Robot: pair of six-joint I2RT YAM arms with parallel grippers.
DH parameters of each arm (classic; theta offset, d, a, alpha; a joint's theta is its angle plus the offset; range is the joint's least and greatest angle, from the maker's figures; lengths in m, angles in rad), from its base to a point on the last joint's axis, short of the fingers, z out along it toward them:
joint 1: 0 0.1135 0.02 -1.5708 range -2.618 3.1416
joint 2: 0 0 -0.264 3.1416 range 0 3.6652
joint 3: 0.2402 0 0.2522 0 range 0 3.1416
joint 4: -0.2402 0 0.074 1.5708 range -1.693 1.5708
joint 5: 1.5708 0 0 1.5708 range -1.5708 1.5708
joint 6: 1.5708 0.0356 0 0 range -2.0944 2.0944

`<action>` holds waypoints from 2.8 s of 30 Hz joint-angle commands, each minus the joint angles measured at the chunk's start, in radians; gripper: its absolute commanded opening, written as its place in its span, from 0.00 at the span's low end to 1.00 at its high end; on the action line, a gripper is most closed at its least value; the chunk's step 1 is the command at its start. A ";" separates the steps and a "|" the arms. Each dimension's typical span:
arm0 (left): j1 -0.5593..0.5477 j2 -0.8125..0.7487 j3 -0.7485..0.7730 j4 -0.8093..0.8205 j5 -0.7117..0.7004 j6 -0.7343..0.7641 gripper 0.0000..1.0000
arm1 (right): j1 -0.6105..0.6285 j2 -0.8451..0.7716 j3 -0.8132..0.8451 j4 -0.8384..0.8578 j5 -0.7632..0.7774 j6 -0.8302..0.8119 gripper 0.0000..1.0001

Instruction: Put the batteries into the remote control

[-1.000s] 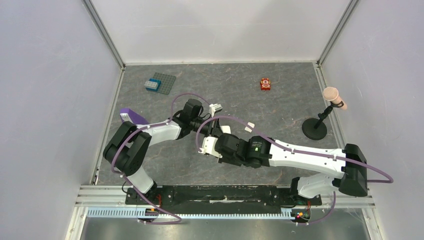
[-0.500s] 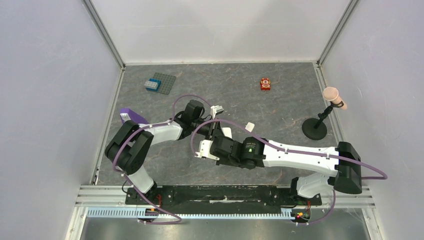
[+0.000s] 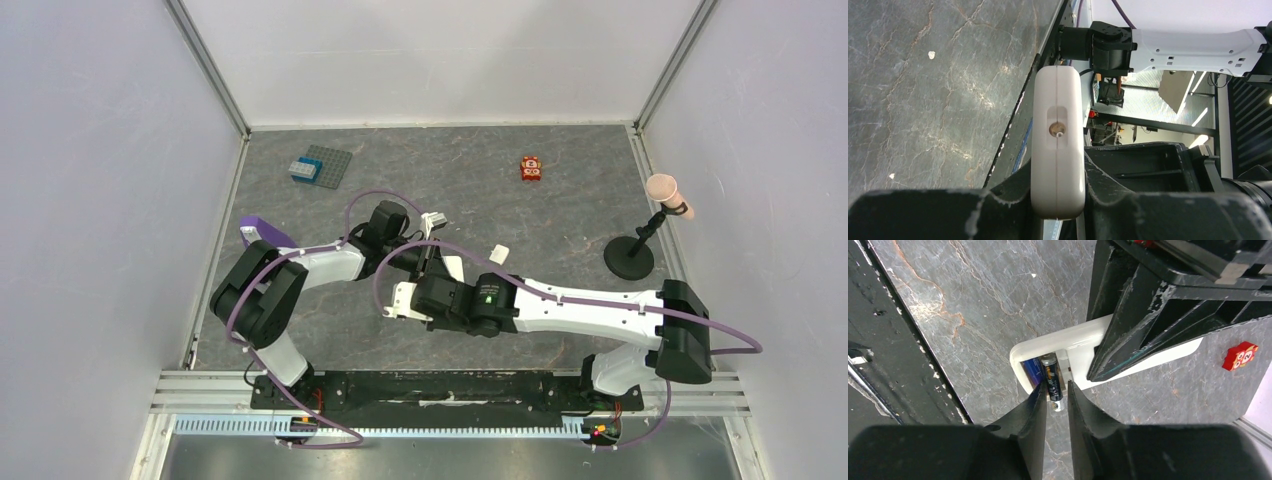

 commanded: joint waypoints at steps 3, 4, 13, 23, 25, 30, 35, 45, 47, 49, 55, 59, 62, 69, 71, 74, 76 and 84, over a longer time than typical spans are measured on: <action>-0.011 0.001 0.016 0.043 0.056 -0.038 0.02 | 0.005 -0.008 0.054 0.079 -0.026 0.016 0.29; -0.010 0.000 0.015 0.045 0.056 -0.038 0.02 | 0.005 -0.012 0.053 0.081 -0.024 0.020 0.30; -0.006 0.004 0.021 0.046 0.027 -0.038 0.02 | 0.003 -0.096 0.069 0.078 0.001 0.083 0.50; 0.001 -0.005 0.008 0.289 -0.020 -0.238 0.02 | -0.063 -0.318 0.026 0.221 0.036 0.273 0.72; 0.008 -0.012 -0.009 0.396 -0.051 -0.326 0.02 | -0.122 -0.351 0.021 0.261 0.038 0.372 0.75; 0.029 -0.016 -0.057 0.680 -0.141 -0.547 0.02 | -0.263 -0.365 0.091 0.305 -0.035 0.831 0.81; 0.043 -0.043 -0.071 0.808 -0.249 -0.606 0.02 | -0.357 -0.399 0.012 0.426 -0.077 1.130 0.84; 0.053 -0.145 -0.087 0.874 -0.464 -0.574 0.02 | -0.412 -0.463 -0.027 0.346 0.172 1.369 0.85; 0.052 -0.153 -0.104 0.913 -0.510 -0.600 0.02 | -0.419 -0.468 -0.045 0.337 0.174 1.410 0.85; 0.053 -0.162 -0.131 0.963 -0.563 -0.633 0.02 | -0.434 -0.467 -0.059 0.327 0.164 1.452 0.85; 0.053 -0.169 -0.199 1.110 -0.691 -0.751 0.02 | -0.495 -0.472 -0.103 0.347 0.115 1.531 0.84; 0.052 -0.166 -0.225 1.183 -0.727 -0.810 0.02 | -0.532 -0.482 -0.148 0.396 0.083 1.547 0.83; 0.051 -0.178 -0.232 1.188 -0.732 -0.809 0.02 | -0.555 -0.485 -0.180 0.443 0.059 1.551 0.81; 0.051 -0.211 -0.257 1.155 -0.736 -0.783 0.02 | -0.581 -0.481 -0.213 0.545 0.014 1.540 0.81; 0.051 -0.211 -0.258 1.153 -0.730 -0.780 0.02 | -0.582 -0.484 -0.220 0.567 0.016 1.539 0.81; 0.051 -0.211 -0.253 1.154 -0.720 -0.777 0.02 | -0.585 -0.489 -0.232 0.610 0.002 1.523 0.81; 0.051 -0.215 -0.252 1.146 -0.716 -0.774 0.02 | -0.587 -0.482 -0.234 0.635 -0.025 1.510 0.81; 0.051 -0.235 -0.251 1.117 -0.712 -0.753 0.02 | -0.600 -0.441 -0.243 0.687 -0.133 1.482 0.69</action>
